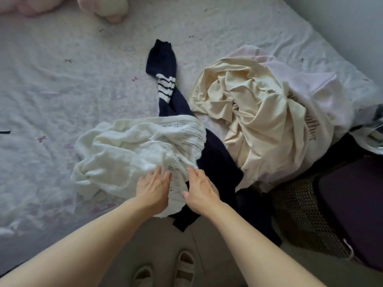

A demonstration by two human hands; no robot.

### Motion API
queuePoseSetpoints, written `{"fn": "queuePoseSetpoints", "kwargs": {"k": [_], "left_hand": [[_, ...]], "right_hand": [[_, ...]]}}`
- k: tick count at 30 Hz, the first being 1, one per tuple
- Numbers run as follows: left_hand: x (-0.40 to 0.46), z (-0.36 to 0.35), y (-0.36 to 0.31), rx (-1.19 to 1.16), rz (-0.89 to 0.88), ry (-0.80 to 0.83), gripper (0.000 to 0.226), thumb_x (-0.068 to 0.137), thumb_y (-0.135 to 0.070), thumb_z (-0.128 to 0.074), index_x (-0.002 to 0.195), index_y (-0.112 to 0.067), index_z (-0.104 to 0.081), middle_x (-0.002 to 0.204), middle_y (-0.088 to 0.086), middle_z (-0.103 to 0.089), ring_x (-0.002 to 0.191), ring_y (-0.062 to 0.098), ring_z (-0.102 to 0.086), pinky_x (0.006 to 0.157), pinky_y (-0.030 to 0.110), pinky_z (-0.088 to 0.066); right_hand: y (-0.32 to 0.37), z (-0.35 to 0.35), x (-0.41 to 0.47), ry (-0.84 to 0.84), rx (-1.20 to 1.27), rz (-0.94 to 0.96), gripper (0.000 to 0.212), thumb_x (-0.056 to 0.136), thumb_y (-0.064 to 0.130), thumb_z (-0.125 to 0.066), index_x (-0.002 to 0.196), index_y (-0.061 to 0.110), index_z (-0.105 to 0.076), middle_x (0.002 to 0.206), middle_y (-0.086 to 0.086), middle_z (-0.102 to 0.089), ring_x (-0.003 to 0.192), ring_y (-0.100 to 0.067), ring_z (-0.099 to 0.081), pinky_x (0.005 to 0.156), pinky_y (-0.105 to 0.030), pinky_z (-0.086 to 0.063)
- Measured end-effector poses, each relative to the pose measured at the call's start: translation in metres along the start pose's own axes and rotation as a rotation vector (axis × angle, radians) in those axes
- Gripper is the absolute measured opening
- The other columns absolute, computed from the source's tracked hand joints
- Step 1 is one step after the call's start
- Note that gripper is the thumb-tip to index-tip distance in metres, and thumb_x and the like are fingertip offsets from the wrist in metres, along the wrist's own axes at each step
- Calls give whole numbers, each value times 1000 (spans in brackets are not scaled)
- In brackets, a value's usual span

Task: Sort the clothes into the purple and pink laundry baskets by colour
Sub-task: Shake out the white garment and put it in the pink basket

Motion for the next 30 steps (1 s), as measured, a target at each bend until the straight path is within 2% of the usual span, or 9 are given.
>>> {"fn": "queuePoseSetpoints", "kwargs": {"k": [6,10,13,16,20,22,26,28,30], "left_hand": [[44,-16,55,66,176,-35,92,82,-25,-66,149,-24,-3,154,13,-8,140,31,-21,110,45,-25],[64,-28,80,172,194,-3,89,85,-17,-57,149,-26,3,147,11,-28,139,30,-22,110,49,-19],[69,-32,84,215,122,-35,64,89,-14,-49,145,-20,-19,134,7,-47,129,26,-38,107,44,-24],[68,-29,88,208,66,-94,30,93,-10,-40,119,-16,-54,117,5,-55,114,24,-49,100,39,-31],[51,-15,99,-18,104,-190,26,87,-11,-39,108,-14,-54,110,8,-52,110,26,-47,99,41,-29],[41,-1,105,-200,131,-205,23,84,-12,-41,104,-15,-50,107,8,-58,109,27,-51,104,43,-25],[24,34,108,-345,95,-243,25,83,-20,-47,108,-18,-49,99,7,-67,103,29,-58,100,39,-28],[13,59,112,-395,84,-313,23,85,-24,-51,108,-21,-53,99,6,-68,100,28,-59,96,37,-32],[0,86,118,-457,89,-403,21,85,-32,-56,103,-23,-57,96,5,-69,97,27,-60,92,35,-35]], "right_hand": [[29,-30,45,44,12,80,77,92,27,-57,151,18,-8,155,-8,-14,143,-26,-22,112,-38,-26],[38,-44,60,49,25,83,82,92,25,-56,152,27,1,157,-10,-10,142,-28,-24,110,-40,-30],[48,-50,70,49,21,79,83,91,22,-57,151,31,0,153,-11,-14,140,-29,-27,108,-42,-32],[61,-55,76,23,10,70,84,89,23,-61,150,31,-4,147,-10,-20,133,-29,-36,105,-39,-35],[79,-57,67,50,29,47,86,87,28,-65,150,34,-7,152,-8,-11,136,-31,-30,107,-40,-31],[94,-55,60,47,75,38,79,85,30,-66,147,31,-16,152,-9,-9,134,-33,-32,105,-44,-35],[118,-27,54,-165,175,33,29,85,12,-52,114,9,-47,124,-14,-43,104,-32,-50,78,-35,-40],[125,-2,48,-255,243,1,14,85,7,-49,99,11,-48,107,-11,-54,90,-26,-50,69,-30,-32],[133,23,35,-320,320,-11,15,85,3,-46,96,13,-45,94,-10,-57,83,-24,-51,65,-30,-35]]}}
Point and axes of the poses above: each hand's wrist, its own x-axis towards the middle knuckle, its own z-axis out of the back of the hand, y = z × x, the point moved 6 cm from there along x, towards the middle knuckle
